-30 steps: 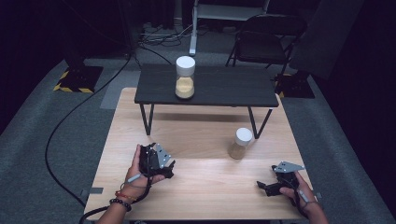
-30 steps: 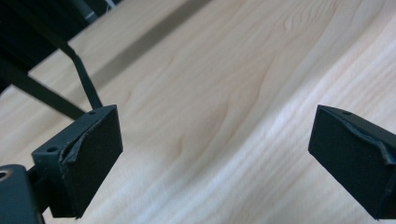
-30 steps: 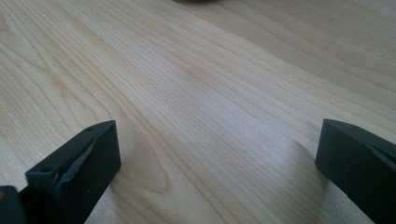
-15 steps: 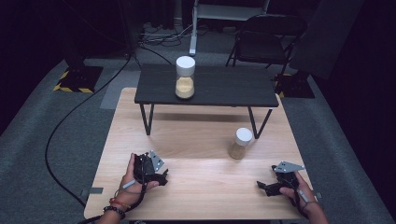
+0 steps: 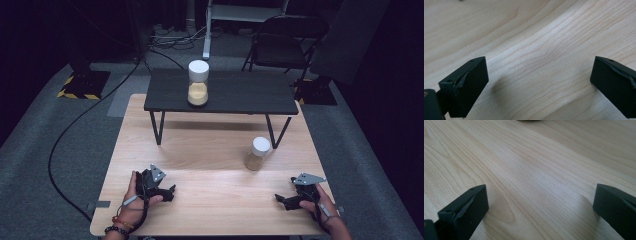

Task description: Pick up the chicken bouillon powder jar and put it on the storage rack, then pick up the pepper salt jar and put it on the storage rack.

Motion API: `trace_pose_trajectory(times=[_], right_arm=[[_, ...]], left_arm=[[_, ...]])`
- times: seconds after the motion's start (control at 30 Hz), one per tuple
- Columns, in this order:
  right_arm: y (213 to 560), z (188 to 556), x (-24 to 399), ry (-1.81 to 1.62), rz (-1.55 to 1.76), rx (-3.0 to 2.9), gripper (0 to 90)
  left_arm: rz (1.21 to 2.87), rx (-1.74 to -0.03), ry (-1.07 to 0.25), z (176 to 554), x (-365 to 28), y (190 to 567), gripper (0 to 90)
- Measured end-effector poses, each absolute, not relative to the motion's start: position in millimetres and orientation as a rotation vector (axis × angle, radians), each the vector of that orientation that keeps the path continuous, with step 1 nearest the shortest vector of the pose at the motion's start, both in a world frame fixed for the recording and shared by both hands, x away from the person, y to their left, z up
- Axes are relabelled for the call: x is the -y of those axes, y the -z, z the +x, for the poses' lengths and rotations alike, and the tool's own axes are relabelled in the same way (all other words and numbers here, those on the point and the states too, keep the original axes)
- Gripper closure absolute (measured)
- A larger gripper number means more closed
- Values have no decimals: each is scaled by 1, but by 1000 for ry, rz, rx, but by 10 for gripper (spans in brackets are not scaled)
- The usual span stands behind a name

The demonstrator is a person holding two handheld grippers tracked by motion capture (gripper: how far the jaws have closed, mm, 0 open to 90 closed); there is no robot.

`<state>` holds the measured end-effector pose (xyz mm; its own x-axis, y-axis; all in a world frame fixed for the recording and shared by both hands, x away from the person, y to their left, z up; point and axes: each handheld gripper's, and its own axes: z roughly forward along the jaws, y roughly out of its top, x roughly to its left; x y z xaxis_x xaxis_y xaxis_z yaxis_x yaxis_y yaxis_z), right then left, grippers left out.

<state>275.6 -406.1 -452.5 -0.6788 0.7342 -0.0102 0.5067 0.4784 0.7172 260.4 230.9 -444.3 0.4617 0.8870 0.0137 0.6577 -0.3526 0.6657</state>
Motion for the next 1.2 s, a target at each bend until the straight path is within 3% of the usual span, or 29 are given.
trace_pose_trajectory(times=[1.2], right_arm=[[453,276,406,-1014,1048,-2413,0]], left_arm=[[2086,-1259,-489,258,-242,452,5]])
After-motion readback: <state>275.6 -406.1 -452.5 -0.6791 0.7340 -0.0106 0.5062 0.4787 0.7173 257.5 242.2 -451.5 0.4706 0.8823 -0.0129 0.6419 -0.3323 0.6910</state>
